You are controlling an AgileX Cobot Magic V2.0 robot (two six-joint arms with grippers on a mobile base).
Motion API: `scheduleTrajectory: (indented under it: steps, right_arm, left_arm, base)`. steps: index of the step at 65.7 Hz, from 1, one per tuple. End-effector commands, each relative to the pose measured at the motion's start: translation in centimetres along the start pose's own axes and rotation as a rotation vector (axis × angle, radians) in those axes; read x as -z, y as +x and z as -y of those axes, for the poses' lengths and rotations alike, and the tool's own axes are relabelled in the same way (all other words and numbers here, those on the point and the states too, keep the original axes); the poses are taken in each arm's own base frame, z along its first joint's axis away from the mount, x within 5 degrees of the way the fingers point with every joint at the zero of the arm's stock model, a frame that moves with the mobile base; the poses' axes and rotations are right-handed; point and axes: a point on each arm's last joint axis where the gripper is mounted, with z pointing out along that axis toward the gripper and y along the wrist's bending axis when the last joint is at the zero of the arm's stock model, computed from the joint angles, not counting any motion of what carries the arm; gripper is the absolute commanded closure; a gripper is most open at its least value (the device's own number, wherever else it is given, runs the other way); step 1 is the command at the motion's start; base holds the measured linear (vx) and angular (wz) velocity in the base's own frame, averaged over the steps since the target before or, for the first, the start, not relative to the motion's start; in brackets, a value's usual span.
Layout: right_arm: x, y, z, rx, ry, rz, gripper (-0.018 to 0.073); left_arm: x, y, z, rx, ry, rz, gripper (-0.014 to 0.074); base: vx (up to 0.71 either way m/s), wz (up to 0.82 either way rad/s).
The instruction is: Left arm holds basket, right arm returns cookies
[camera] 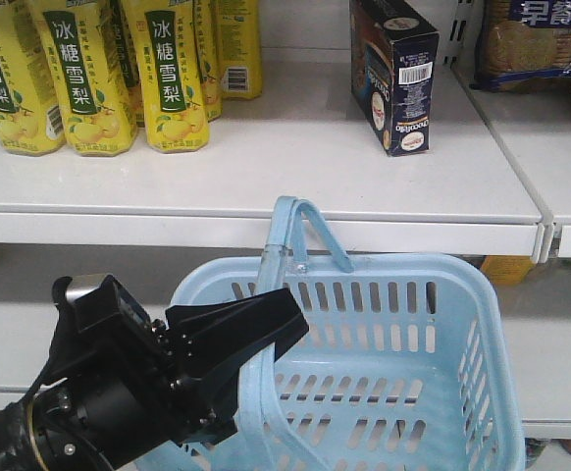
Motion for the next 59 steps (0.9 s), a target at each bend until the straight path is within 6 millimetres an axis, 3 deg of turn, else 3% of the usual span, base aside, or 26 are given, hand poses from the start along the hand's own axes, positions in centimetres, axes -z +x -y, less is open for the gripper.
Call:
scheduleTrajectory:
  steps: [1, 59]
  right_arm:
    - [0.03, -1.06, -0.24, 0.010, -0.018, 0.061, 0.0568]
    - [0.03, -1.06, -0.24, 0.010, -0.018, 0.061, 0.0568]
  left_arm:
    - [-0.33, -0.26, 2.66, -0.013, 0.174, 0.025, 0.0599]
    - [-0.31, -0.29, 2.71, -0.012, 0.177, 0.029, 0.0599]
  base:
    - [0.00, 0.00]
    - [0.00, 0.00]
